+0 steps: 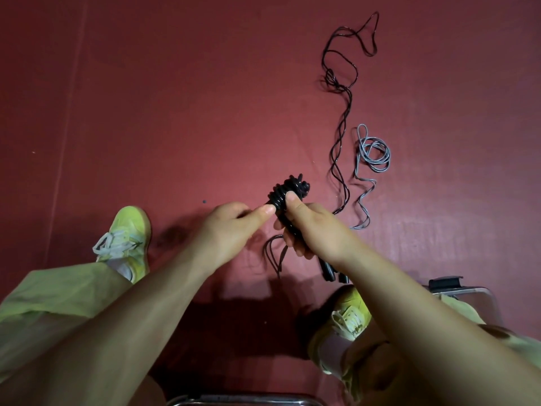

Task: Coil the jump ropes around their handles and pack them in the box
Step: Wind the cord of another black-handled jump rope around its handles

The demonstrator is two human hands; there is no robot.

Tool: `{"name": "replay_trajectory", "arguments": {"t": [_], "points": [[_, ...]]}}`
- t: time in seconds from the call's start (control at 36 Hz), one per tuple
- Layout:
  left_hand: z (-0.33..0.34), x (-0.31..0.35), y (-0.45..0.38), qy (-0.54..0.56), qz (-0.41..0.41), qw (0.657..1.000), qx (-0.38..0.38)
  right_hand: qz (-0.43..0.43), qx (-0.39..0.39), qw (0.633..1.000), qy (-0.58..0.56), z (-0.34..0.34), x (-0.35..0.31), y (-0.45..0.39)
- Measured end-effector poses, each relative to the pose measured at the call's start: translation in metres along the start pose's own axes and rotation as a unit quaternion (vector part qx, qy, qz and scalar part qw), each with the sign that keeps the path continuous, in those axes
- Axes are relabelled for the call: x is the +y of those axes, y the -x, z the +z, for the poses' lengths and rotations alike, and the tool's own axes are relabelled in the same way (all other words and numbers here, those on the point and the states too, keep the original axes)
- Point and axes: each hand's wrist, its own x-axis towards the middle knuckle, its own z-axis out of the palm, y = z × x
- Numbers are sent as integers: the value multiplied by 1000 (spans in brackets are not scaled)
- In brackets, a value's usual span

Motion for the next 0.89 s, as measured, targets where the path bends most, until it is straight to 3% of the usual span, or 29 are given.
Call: {"name": "replay_trajectory", "arguments": {"t": [0.36,0.42,0.47,0.56,0.64,0.69,0.75,0.81,0.89], "points": [[-4,5,5,-23,0,999,-41,-39,9,994,-98,-1,-14,9],[-6,8,7,-8,7,996,-91,-51,13,992,-111,-1,-16,12],[-7,9,11,73,6,983,-170,-65,18,988,-135,1,-17,12],[-7,14,20,222,-53,926,-302,-79,28,978,-193,1,-16,8],[-6,15,24,346,-127,822,-434,-89,7,957,-276,1,-15,6],[-2,16,29,426,-144,765,-461,-108,-12,939,-325,-1,-17,6],[3,16,31,459,-144,743,-464,-114,-20,935,-337,-3,-19,8],[4,16,30,455,-149,756,-446,-115,-24,937,-328,-6,-18,8],[1,19,27,408,-153,802,-407,-98,-39,948,-300,-8,-14,7]]}}
